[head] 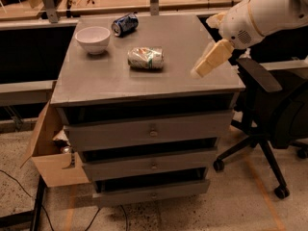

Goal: Pick 7up can

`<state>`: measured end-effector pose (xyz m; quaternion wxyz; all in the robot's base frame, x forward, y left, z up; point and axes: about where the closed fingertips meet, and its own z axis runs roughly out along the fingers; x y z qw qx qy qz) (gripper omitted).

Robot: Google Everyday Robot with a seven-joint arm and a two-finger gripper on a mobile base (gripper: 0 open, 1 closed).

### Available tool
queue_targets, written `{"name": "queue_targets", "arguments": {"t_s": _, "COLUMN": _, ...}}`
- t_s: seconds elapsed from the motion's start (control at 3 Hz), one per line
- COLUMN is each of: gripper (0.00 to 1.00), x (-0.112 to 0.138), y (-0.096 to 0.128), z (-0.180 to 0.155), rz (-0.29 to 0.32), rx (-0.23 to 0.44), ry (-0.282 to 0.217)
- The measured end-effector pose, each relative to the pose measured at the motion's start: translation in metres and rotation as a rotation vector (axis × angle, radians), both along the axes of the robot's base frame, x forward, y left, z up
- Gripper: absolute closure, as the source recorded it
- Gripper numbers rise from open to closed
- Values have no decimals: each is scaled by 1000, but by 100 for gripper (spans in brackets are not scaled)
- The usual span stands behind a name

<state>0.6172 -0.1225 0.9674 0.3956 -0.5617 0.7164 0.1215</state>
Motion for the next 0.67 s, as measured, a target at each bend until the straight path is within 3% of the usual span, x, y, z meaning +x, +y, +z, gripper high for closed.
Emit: {"name": "queue_targets", "arguments": {"t_s": 0.67, "gripper": 0, "x": 23, "y": 13, "z": -20, "rz": -61, "rx": 139, "ry": 64}}
